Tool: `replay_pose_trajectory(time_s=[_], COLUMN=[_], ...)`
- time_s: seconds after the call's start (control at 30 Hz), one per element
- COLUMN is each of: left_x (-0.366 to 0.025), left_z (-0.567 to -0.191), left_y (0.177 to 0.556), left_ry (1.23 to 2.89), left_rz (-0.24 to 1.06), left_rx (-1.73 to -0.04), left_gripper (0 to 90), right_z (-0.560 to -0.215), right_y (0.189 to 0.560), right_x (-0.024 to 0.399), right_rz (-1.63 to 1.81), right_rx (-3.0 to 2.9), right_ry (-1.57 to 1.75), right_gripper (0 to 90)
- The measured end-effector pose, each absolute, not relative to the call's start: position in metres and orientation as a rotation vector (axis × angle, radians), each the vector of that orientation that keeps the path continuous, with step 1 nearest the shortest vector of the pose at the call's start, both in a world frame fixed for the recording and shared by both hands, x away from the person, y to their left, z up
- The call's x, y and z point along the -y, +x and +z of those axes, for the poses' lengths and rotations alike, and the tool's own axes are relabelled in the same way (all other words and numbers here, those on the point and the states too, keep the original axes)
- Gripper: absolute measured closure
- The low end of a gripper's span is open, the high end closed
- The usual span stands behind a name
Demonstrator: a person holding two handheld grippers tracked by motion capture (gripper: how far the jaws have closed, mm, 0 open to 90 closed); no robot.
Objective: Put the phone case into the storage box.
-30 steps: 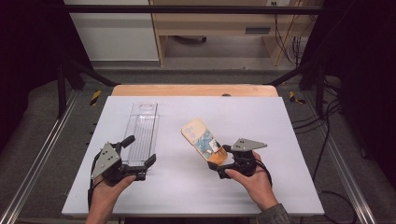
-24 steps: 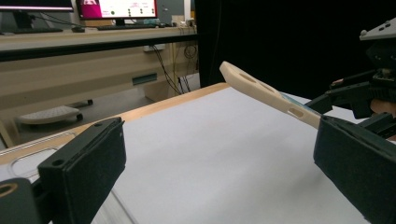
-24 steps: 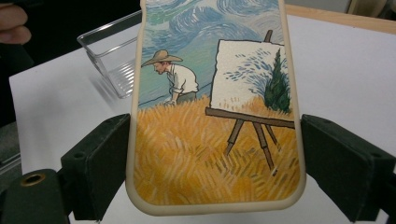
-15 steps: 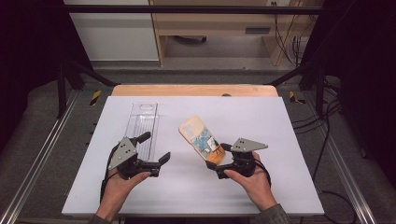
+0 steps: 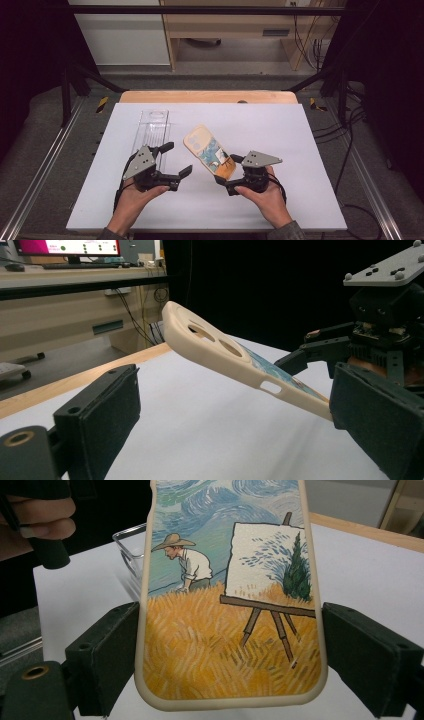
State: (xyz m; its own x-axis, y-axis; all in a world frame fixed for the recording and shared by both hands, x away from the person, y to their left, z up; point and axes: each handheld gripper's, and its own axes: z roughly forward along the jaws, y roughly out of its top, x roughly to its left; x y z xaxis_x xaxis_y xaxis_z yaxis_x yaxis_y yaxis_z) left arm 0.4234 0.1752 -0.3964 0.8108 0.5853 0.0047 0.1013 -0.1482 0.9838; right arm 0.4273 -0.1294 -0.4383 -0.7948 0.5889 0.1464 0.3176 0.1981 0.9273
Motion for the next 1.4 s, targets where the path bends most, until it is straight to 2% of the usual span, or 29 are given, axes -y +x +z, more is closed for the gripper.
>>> replay_pose_trajectory(time_s=[0.2,0.4,0.57,0.77,0.93,1.4], left_x=[-0.172,-0.169,-0.17,-0.175,-0.177,-0.179], left_z=[-0.399,-0.402,-0.404,-0.406,-0.408,-0.406], left_y=[0.424,0.425,0.427,0.431,0.433,0.432], left_ry=[1.709,1.716,1.714,1.683,1.661,1.617], left_rz=[0.44,0.402,0.363,0.295,0.256,0.192], left_rx=[-0.533,-0.525,-0.534,-0.573,-0.585,-0.579], left_gripper=[9.4,16.8,28.6,48.5,57.9,67.3], right_z=[-0.438,-0.439,-0.441,-0.445,-0.447,-0.45], right_y=[0.426,0.424,0.425,0.425,0.425,0.427], right_x=[0.127,0.123,0.119,0.111,0.108,0.102], right_rz=[1.643,1.653,1.644,1.645,1.655,1.665], right_rx=[-2.232,-2.237,-2.255,-2.288,-2.305,-2.336], right_ry=[0.853,0.84,0.836,0.828,0.826,0.812], right_gripper=[11.9,11.9,11.9,11.7,11.7,11.6])
